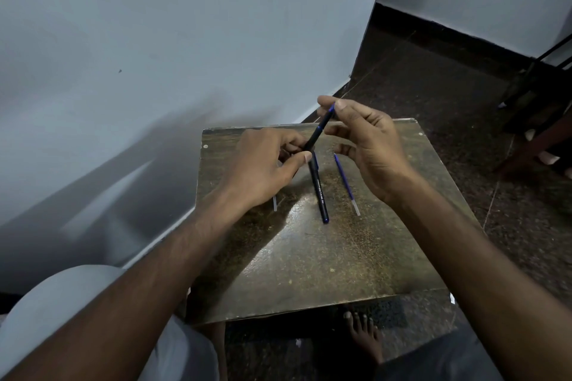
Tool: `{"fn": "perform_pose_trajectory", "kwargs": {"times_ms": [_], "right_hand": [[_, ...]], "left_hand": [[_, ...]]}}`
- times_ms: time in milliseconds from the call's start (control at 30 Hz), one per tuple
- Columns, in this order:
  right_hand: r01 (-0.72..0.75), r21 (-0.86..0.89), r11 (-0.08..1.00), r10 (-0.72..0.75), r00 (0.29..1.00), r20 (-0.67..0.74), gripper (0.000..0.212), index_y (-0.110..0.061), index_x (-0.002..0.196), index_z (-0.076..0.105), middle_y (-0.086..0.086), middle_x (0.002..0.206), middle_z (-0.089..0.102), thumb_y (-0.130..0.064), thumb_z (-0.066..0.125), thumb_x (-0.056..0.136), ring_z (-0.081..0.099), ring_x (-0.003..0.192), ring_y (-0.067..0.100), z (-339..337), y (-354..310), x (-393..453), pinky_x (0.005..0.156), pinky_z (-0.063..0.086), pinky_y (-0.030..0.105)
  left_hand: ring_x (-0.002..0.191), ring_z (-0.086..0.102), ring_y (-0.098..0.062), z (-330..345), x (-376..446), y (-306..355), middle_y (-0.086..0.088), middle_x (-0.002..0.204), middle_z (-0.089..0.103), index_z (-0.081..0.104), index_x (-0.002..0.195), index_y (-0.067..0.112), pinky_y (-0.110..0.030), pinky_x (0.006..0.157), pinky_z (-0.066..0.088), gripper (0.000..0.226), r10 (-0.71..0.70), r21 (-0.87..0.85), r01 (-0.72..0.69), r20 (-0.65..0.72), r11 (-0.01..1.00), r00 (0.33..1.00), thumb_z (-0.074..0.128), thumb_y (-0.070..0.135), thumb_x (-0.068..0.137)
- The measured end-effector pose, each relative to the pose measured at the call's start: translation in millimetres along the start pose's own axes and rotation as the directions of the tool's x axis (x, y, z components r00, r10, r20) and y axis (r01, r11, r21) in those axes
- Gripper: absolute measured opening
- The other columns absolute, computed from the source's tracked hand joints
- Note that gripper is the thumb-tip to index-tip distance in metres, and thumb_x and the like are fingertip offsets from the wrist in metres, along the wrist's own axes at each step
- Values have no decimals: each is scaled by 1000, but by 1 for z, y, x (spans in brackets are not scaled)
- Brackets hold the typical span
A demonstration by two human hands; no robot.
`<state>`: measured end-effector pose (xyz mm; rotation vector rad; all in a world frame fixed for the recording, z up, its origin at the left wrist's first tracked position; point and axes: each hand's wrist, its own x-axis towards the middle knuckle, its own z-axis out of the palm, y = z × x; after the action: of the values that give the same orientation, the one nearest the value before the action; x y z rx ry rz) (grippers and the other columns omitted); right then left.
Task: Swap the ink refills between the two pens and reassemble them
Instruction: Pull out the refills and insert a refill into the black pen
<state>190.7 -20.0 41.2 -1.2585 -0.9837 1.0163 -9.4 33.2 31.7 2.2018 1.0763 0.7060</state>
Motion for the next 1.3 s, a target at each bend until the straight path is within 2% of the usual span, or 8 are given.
{"fn": "perform_pose_trajectory", "kwargs": {"times_ms": [167,367,500,667,833,1033,1133,1300], "right_hand": [[11,-52,999,-16,995,-99,14,-25,86,76,-6,90,72,-31,78,98,62,89,10,4,-1,0,76,48,34],[10,-33,999,-10,1000,8,19,-27,113,83,-3,114,78,-33,66,107,63,101,18,0,-1,0,83,48,38],[-16,-57,998,10,994,-107,18,-24,82,74,-4,83,67,-34,80,97,60,85,11,3,-1,1,75,47,34],[-49,7,999,49,998,46,22,-28,116,83,-2,121,81,-38,66,106,66,107,21,-2,0,1,87,49,39],[-88,-32,996,84,991,-106,19,-25,81,76,-9,83,72,-38,83,93,64,85,7,0,2,2,77,46,35],[-39,-3,999,39,999,34,20,-25,119,82,2,119,83,-32,67,107,67,103,21,-3,-1,1,84,48,39],[-20,-24,1000,19,999,-39,19,-17,112,84,2,106,86,-30,74,101,69,90,8,-1,2,2,77,48,29],[67,-22,997,-70,987,-144,21,-2,101,83,0,85,85,-22,82,95,72,74,-7,11,2,4,69,50,6]], "left_hand": [[88,74,5,0,-2,3,19,96,81,83,110,37,-15,79,54,13,4,-29,-3,25,1000,1000,79,35,98],[86,74,6,0,-1,3,20,93,80,82,110,38,-12,76,53,14,-16,-39,18,37,999,999,79,33,98],[88,74,5,1,-3,4,19,96,81,83,108,38,-17,80,56,11,-3,-29,5,59,1000,998,78,36,98],[87,75,3,-1,-1,4,17,95,82,83,110,37,-19,79,59,13,-16,-39,17,45,999,999,78,35,98],[89,75,3,-1,-3,4,17,98,82,84,110,35,-22,83,59,13,-16,-42,19,75,999,997,77,36,99],[91,75,2,-3,0,4,16,98,82,83,109,34,-19,81,57,11,-3,-38,7,80,999,997,76,34,100],[84,75,3,-2,-1,3,17,90,80,79,100,34,-15,78,57,2,8,-17,-7,72,1000,997,78,33,99],[73,67,13,4,-1,5,24,79,71,66,92,42,-2,66,45,17,28,33,-29,55,999,998,78,32,99]]}}
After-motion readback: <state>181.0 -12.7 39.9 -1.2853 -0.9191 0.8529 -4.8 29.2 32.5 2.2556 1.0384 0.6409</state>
